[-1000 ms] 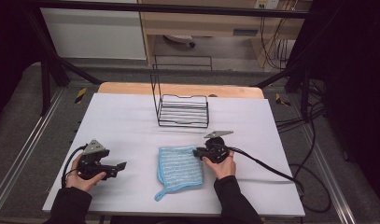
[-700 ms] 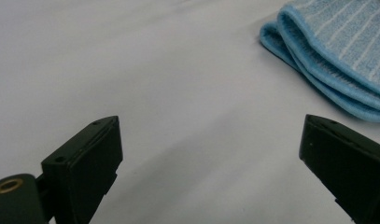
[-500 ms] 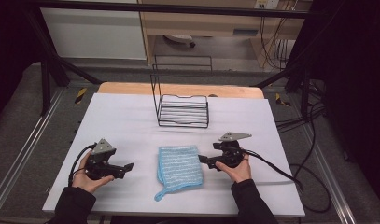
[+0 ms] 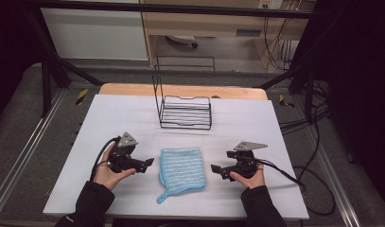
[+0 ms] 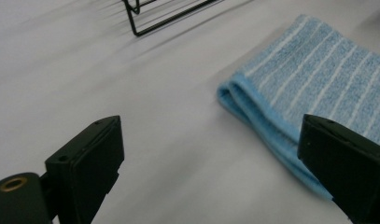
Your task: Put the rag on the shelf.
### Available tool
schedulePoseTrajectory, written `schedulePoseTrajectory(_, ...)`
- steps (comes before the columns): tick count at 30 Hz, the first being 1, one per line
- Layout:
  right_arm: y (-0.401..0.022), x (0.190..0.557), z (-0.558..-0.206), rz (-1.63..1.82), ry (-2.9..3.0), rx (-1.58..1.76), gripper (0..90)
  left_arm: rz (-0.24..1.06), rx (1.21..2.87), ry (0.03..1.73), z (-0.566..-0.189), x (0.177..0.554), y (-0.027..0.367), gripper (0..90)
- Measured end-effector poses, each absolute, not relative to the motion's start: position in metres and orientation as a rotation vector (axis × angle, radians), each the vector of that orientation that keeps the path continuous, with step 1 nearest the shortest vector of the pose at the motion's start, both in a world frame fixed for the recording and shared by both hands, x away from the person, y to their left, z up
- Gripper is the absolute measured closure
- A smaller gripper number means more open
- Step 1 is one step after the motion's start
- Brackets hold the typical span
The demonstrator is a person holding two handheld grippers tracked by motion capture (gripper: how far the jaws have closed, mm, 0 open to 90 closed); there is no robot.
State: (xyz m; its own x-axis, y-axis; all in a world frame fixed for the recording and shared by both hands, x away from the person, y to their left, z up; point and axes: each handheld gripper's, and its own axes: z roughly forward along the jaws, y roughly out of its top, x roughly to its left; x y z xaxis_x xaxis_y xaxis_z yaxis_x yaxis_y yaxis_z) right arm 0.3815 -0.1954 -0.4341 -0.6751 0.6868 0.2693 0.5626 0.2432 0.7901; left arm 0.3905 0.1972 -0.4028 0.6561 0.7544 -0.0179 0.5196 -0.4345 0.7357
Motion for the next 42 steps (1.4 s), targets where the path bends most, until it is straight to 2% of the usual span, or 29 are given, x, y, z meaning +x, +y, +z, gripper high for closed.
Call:
schedulePoseTrajectory(8, -0.198, 0.38, -0.433, 1.426, 2.36, 1.193, 4.0, 0.396, 2.128, 1.033, -0.409, 0.412, 0.17, 13.2)
schedulePoseTrajectory(16, -0.197, 0.38, -0.434, 1.427, 2.361, 1.194, 4.0, 0.358, 2.152, 1.069, -0.428, 0.425, 0.162, 23.5)
schedulePoseTrajectory(28, -0.194, 0.382, -0.437, 1.448, 2.373, 1.206, 4.9, 0.279, 2.127, 1.07, -0.436, 0.431, 0.158, 49.0)
schedulePoseTrajectory(42, -0.193, 0.385, -0.435, 1.483, 2.364, 1.224, 5.3, 0.232, 2.138, 1.071, -0.441, 0.436, 0.147, 59.6)
